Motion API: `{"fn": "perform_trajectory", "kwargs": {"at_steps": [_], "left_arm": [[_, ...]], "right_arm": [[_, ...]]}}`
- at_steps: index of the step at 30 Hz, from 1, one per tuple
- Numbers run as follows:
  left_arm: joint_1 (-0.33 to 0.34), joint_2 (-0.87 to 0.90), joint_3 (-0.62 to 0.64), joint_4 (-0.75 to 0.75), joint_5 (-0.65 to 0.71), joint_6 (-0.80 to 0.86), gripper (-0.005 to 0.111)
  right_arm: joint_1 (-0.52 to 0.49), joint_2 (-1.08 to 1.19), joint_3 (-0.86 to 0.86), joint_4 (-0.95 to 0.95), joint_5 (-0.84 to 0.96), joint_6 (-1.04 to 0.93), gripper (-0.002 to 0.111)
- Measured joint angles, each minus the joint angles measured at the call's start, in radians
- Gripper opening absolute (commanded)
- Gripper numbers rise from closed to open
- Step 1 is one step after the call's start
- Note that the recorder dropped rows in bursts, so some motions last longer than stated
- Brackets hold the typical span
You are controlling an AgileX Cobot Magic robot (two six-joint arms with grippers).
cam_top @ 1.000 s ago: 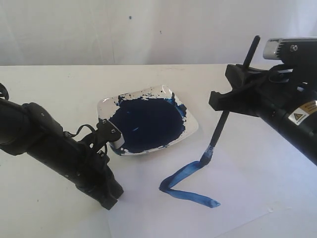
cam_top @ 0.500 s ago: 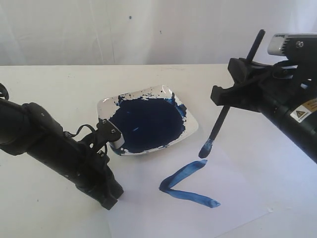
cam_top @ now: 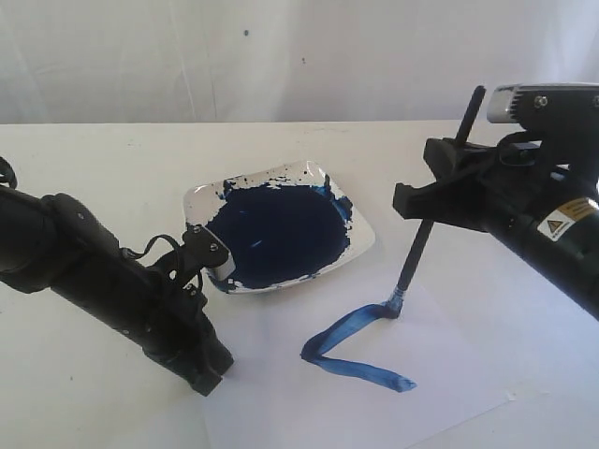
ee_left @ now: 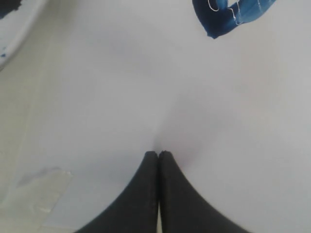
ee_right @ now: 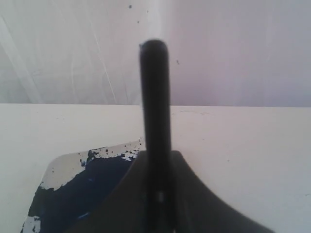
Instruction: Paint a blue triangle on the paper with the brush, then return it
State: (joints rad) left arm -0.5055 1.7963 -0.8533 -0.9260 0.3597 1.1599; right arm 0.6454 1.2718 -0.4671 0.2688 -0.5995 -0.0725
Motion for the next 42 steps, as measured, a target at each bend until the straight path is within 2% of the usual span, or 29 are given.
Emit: {"fn": "perform_trajectory", "kwargs": {"at_steps": [9, 42], "left_arm": [[0.0, 0.0, 0.0, 0.0, 0.0, 0.0, 0.0], [0.0, 0.0, 0.0, 0.0, 0.0, 0.0, 0.0]], "right_arm": [[0.0, -0.103, 0.0, 0.028, 0.202, 0.0, 0.0], [0.0, -0.28, 0.0, 0.049, 0.51, -0.07, 0.0]]}}
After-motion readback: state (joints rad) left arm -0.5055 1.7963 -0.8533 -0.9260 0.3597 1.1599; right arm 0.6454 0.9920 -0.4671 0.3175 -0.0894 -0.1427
